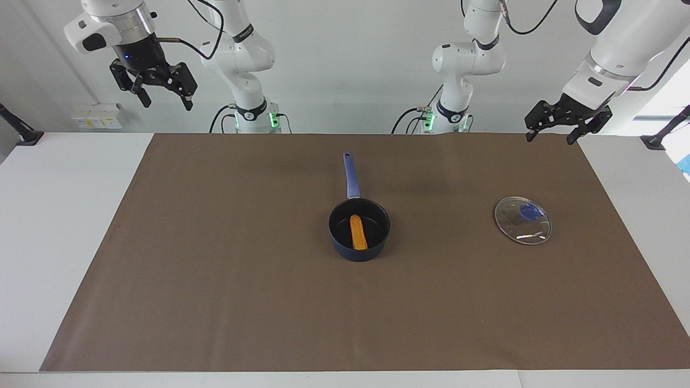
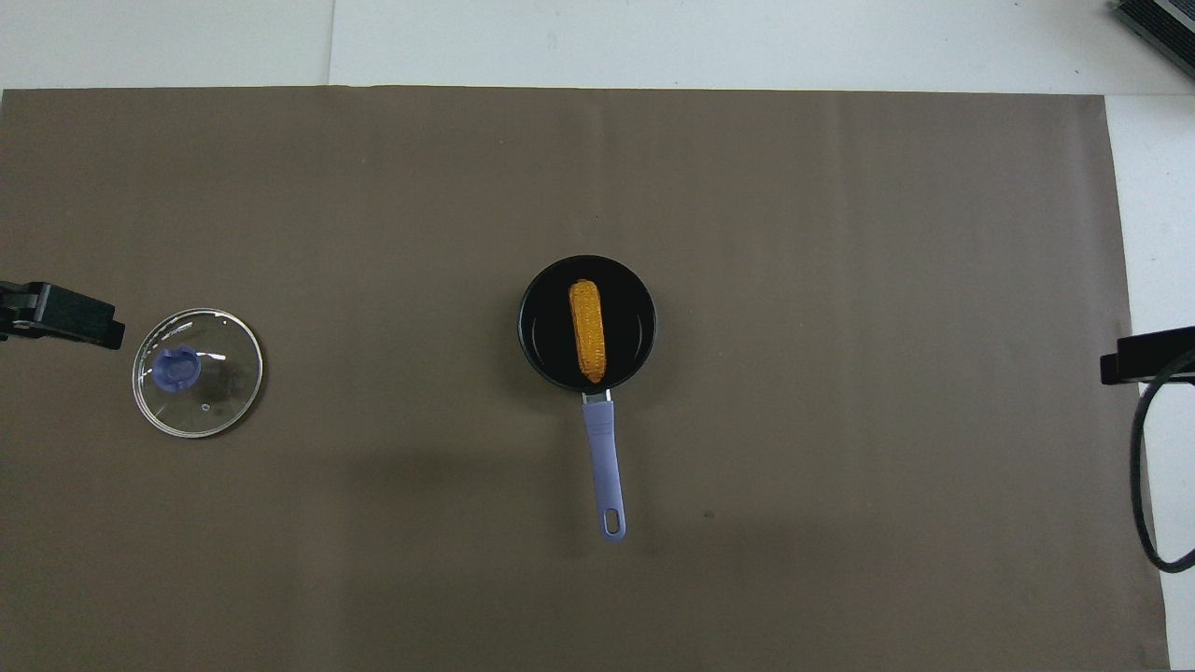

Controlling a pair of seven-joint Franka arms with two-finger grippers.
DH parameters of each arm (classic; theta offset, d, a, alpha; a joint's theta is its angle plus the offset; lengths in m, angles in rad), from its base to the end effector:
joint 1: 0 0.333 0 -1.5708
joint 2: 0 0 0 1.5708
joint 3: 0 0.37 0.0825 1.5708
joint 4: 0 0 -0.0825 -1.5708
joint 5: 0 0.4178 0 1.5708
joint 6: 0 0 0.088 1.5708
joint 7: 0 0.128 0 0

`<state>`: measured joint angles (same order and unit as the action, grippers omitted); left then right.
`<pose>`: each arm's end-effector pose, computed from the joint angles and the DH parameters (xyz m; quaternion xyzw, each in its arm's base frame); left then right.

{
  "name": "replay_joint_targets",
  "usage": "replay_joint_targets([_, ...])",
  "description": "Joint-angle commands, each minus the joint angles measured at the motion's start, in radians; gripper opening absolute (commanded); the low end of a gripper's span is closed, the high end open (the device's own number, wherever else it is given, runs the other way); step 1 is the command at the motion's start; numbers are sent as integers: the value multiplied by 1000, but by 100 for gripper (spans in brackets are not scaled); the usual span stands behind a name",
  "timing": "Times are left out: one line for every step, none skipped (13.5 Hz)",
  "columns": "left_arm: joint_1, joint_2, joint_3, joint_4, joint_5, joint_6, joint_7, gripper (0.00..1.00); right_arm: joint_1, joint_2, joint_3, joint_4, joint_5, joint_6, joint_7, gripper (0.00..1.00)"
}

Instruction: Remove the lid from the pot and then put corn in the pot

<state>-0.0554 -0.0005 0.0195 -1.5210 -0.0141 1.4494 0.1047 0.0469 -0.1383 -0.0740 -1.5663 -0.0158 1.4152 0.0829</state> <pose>0.5737 -0.0225 0.6725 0.9968 -0.0708 -0.0353 0.0082 0.5187 -0.0199 0.7226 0.9984 -0.0558 -0.0065 0.0029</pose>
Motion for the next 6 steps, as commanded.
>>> replay_joint_targets([6,-13,-1,-13,-12,6,-7,100,-10,-41,6,-47,23,-1,9,100])
replay_joint_targets([6,-13,-1,-13,-12,6,-5,100,-10,-43,6,-50,23,-4,11,100])
replay_joint_targets([6,-13,-1,-13,-12,6,-7,100,-10,-44,6,-52,25,-4,12,100])
replay_joint_targets([6,-13,-1,-11,-12,6,-7,100,-9,-46,6,-54,25,-4,14,100])
replay_joint_targets([6,-13,-1,-13,-12,6,-7,100,-7,-49,8,-55,25,-4,12,100])
replay_joint_targets([6,-13,-1,-13,-12,6,-5,100,-7,-53,11,-64,25,-5,8,100])
